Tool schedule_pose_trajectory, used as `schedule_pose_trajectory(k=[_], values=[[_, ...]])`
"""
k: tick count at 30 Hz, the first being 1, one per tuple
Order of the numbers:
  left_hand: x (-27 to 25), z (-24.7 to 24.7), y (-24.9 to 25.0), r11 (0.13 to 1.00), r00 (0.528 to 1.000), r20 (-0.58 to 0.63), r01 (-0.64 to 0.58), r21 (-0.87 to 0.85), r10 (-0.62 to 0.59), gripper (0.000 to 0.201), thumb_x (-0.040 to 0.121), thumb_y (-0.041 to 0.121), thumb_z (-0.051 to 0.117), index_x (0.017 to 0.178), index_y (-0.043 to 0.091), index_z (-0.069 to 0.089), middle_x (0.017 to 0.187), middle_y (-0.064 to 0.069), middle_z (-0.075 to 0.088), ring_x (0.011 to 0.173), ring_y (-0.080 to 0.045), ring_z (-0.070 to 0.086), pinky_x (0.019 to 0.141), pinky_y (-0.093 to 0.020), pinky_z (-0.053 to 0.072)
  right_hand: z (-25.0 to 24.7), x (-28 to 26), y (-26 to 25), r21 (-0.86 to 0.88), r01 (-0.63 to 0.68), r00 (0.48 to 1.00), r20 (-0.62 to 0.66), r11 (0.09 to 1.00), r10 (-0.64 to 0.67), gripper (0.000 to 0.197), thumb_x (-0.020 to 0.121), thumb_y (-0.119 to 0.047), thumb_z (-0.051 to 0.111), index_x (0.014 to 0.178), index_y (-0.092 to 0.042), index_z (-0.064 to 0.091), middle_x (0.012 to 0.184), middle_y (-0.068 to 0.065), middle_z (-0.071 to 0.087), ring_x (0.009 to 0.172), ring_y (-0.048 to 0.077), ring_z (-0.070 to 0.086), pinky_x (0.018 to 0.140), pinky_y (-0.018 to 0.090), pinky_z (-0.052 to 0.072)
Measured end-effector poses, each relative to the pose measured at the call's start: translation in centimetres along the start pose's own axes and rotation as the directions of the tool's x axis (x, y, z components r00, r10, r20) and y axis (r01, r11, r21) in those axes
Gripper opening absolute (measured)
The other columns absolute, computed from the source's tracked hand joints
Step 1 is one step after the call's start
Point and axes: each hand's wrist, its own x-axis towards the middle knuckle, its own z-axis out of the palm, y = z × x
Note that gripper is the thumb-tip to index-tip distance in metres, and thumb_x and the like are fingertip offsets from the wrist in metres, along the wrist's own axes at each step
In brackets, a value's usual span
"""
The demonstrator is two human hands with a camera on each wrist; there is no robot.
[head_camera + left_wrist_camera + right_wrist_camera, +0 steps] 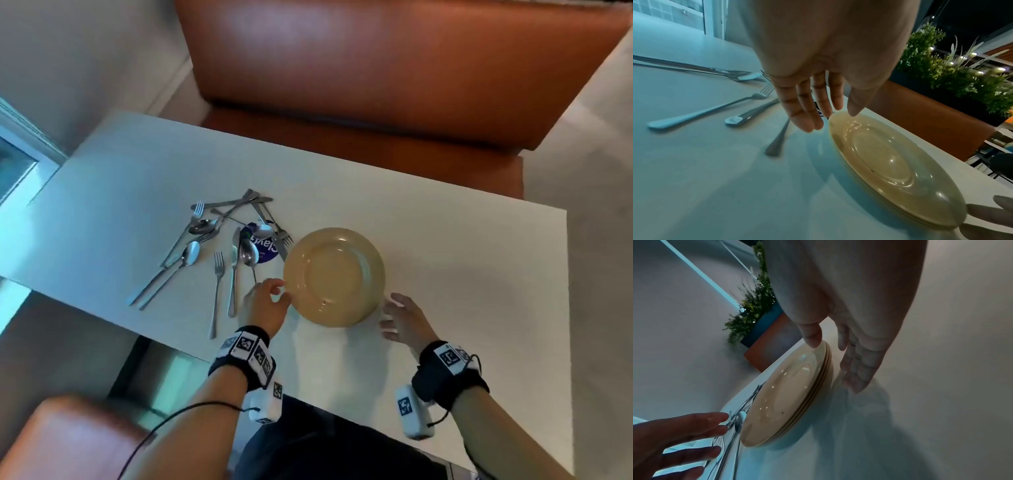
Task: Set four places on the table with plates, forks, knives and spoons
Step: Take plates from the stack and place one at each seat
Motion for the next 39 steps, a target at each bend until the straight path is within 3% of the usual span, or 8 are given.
schedule_pose_trajectory(k=[6, 10, 14, 21, 28, 32, 35, 39], values=[[3.9, 1.0, 0.9, 0.992, 0.992, 0.075, 0.092, 0.085, -0.099, 0.060, 0.085, 0.036, 0.066, 0.139, 0.022, 0.044, 0.134, -0.005, 0.050, 0.115, -0.026, 0.056, 0.100, -0.040, 0.044, 1.7, 0.6, 0.1, 0.158, -0.033, 0.997, -0.057, 0.987, 0.042, 0.036, 0.103, -0.023, 0.049, 0.137, -0.014, 0.045, 0.095, 0.014, 0.066, 0.084, 0.029, 0.065, 0.074, 0.036, 0.055], [5.5, 1.5, 0.3, 0.989, 0.984, 0.153, 0.075, 0.125, -0.094, 0.067, 0.081, 0.039, 0.068, 0.141, 0.025, 0.040, 0.130, -0.006, 0.050, 0.113, -0.029, 0.056, 0.096, -0.042, 0.045, 3.1, 0.7, 0.6, 0.237, -0.029, 0.993, -0.102, 0.971, 0.055, 0.031, 0.103, -0.026, 0.050, 0.129, -0.012, 0.056, 0.107, 0.020, 0.067, 0.089, 0.031, 0.069, 0.077, 0.038, 0.057], [6.2, 1.2, -0.1, 0.994, 0.984, 0.176, 0.023, 0.109, -0.042, 0.063, 0.080, 0.033, 0.068, 0.138, 0.025, 0.043, 0.125, -0.005, 0.054, 0.108, -0.029, 0.058, 0.092, -0.044, 0.047, 4.6, 0.5, 1.3, 0.313, -0.022, 0.973, -0.210, 0.949, 0.091, 0.026, 0.102, -0.019, 0.048, 0.124, -0.011, 0.060, 0.092, 0.014, 0.067, 0.078, 0.030, 0.068, 0.070, 0.037, 0.057], [6.1, -0.1, -0.7, 0.995, 0.973, 0.222, -0.078, 0.059, 0.063, 0.056, 0.085, 0.025, 0.065, 0.137, 0.023, 0.047, 0.126, -0.004, 0.049, 0.095, -0.022, 0.056, 0.085, -0.036, 0.048, 6.9, -1.4, 3.2, 0.413, 0.002, 0.937, -0.319, 0.911, 0.143, 0.022, 0.102, -0.013, 0.043, 0.115, -0.011, 0.061, 0.089, 0.015, 0.064, 0.071, 0.030, 0.064, 0.068, 0.036, 0.054], [6.0, -1.5, -1.4, 0.984, 0.959, 0.231, -0.175, 0.022, 0.165, 0.035, 0.079, 0.034, 0.072, 0.112, 0.031, 0.059, 0.104, 0.009, 0.055, 0.084, -0.016, 0.060, 0.071, -0.041, 0.057, 8.0, -3.2, 5.7, 0.458, -0.003, 0.911, -0.366, 0.889, 0.191, 0.024, 0.102, -0.016, 0.043, 0.119, -0.011, 0.060, 0.089, 0.014, 0.061, 0.072, 0.029, 0.059, 0.064, 0.035, 0.051], [5.5, -3.0, -1.3, 0.982, 0.923, 0.345, -0.126, -0.140, 0.168, 0.026, 0.087, 0.021, 0.068, 0.109, 0.024, 0.055, 0.098, 0.007, 0.063, 0.078, -0.018, 0.066, 0.045, -0.029, 0.054, 7.8, -4.0, 6.4, 0.484, -0.004, 0.919, -0.343, 0.875, 0.194, 0.024, 0.099, -0.015, 0.049, 0.119, -0.007, 0.059, 0.080, 0.013, 0.056, 0.062, 0.024, 0.053, 0.057, 0.032, 0.047], [4.9, -4.9, -1.7, 0.955, 0.908, 0.401, 0.001, -0.297, 0.123, 0.016, 0.089, 0.013, 0.066, 0.100, 0.021, 0.058, 0.096, -0.004, 0.069, 0.085, -0.030, 0.069, 0.067, -0.047, 0.060, 7.5, -4.4, 7.1, 0.491, 0.007, 0.934, -0.314, 0.871, 0.170, 0.027, 0.100, -0.019, 0.047, 0.120, -0.006, 0.058, 0.082, 0.014, 0.055, 0.062, 0.022, 0.050, 0.057, 0.032, 0.044], [3.6, -8.1, -3.3, 0.932, 0.932, 0.343, 0.020, -0.362, 0.114, 0.015, 0.093, 0.015, 0.061, 0.102, 0.027, 0.063, 0.098, -0.004, 0.071, 0.086, -0.025, 0.068, 0.070, -0.040, 0.057, 7.5, -5.1, 7.3, 0.510, 0.016, 0.960, -0.247, 0.860, 0.129, 0.024, 0.102, -0.024, 0.045, 0.114, -0.009, 0.060, 0.090, 0.014, 0.058, 0.074, 0.025, 0.052, 0.068, 0.037, 0.045]])
